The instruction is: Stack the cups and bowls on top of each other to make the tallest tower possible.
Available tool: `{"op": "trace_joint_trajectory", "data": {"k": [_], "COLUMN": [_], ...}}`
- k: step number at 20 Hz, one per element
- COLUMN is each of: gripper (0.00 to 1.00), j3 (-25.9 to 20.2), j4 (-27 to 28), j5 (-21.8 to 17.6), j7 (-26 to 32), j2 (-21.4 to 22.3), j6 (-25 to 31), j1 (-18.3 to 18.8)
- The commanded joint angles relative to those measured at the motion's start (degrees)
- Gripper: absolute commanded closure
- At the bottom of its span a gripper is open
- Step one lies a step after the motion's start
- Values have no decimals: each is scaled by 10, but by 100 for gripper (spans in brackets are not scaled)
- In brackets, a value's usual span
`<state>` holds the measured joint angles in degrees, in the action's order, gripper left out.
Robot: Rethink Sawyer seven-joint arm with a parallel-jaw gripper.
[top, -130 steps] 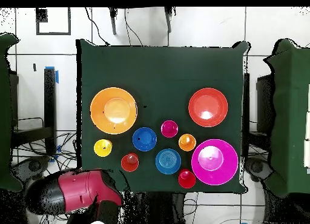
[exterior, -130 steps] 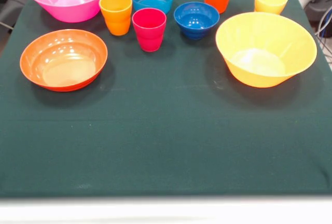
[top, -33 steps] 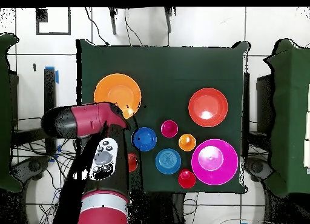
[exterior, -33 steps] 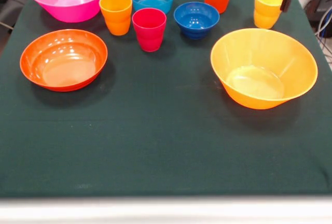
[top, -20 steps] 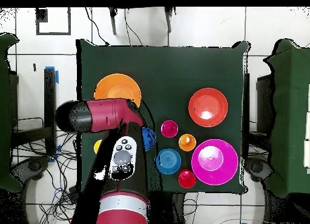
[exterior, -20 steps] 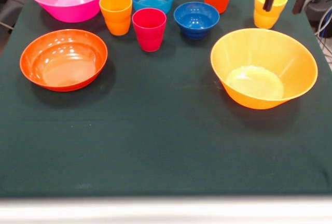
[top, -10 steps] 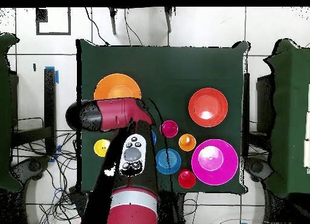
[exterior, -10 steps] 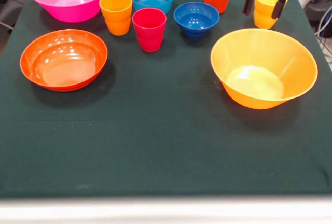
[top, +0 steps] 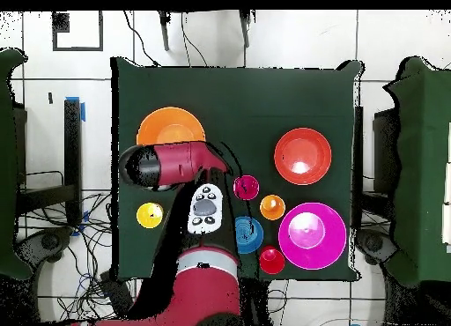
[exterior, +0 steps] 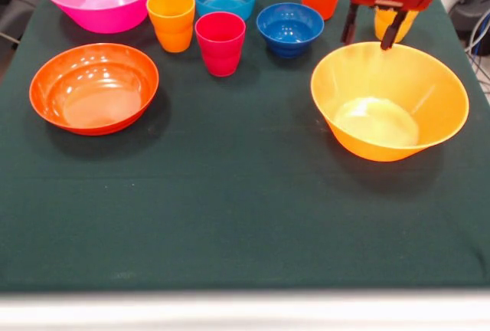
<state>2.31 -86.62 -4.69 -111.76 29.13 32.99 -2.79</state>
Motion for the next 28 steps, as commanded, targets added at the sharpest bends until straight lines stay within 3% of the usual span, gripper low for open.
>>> {"op": "trace_joint_trajectory", "data": {"k": [1,21,24,28], "gripper": [0,0,0,0], "j3": [-66,-73,-63,-40], "j4": [49,63,82,145], "j5": [-40,-37,-46,-51], "j7": [22,12,22,18], "j2": [-76,-99,-103,-137], "j6": [-19,-38,-24,-5], "j1": [-1,1,1,-6]}}
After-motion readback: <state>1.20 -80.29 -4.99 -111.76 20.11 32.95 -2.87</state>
